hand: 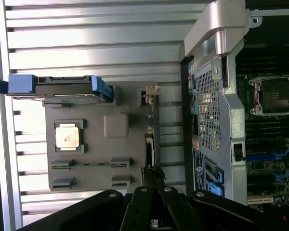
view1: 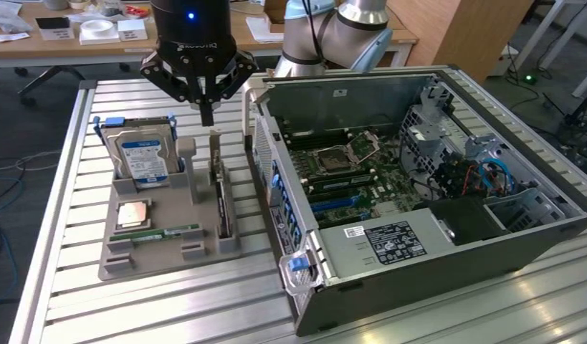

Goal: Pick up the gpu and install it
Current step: 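Pick up the gpu and move the gpu toward the slot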

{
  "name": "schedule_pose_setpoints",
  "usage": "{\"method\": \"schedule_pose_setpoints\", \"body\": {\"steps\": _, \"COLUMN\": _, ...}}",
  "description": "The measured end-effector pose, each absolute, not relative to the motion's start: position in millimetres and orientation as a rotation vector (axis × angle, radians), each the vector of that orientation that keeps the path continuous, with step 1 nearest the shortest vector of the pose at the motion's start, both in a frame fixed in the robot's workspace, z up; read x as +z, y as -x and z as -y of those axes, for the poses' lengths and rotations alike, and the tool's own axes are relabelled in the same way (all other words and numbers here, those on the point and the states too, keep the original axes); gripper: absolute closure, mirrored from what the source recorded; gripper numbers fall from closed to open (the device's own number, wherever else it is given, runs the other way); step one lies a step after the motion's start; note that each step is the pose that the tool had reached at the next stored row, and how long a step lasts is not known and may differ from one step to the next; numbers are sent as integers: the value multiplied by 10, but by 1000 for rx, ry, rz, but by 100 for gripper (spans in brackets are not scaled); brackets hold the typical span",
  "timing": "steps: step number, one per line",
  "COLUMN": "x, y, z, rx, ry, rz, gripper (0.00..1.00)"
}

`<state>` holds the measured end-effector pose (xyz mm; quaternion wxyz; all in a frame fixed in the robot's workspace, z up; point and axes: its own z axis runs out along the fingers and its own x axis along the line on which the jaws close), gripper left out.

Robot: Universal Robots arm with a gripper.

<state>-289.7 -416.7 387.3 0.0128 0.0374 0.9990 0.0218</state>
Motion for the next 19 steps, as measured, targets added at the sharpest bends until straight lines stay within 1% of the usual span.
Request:
{"method": "schedule_pose_setpoints", "body": {"steps": 10, "x": 3873, "y": 2897, "z": 4167, "rx": 68, "ry": -117, "rz": -3113, "gripper": 89}}
{"method": "schedule_pose_setpoints", "body": {"steps": 12, "x": 3873, "y": 2897, "z": 4167, "rx": 68, "ry": -117, "rz": -3113, "gripper": 77}}
{"method": "schedule_pose_setpoints", "body": {"steps": 13, "x": 3872, "y": 2897, "z": 4167, "rx": 68, "ry": -117, "rz": -3113, "gripper": 77}}
{"method": "schedule_pose_setpoints", "body": {"steps": 15, "x": 3872, "y": 2897, "z": 4167, "rx": 68, "ry": -117, "rz": -3113, "gripper": 65}}
{"method": "schedule_pose_setpoints", "body": {"steps": 16, "x": 3873, "y": 2897, "z": 4167, "rx": 68, "ry": -116, "rz": -3113, "gripper": 65}}
{"method": "schedule_pose_setpoints", "body": {"steps": 17, "x": 3872, "y": 2897, "z": 4167, "rx": 68, "ry": -117, "rz": -3113, "gripper": 59}}
{"method": "schedule_pose_setpoints", "body": {"steps": 18, "x": 3872, "y": 2897, "z": 4167, "rx": 68, "ry": -117, "rz": -3113, "gripper": 59}}
{"method": "schedule_pose_setpoints", "body": {"steps": 19, "x": 3872, "y": 2897, "z": 4166, "rx": 68, "ry": -117, "rz": -3113, "gripper": 53}}
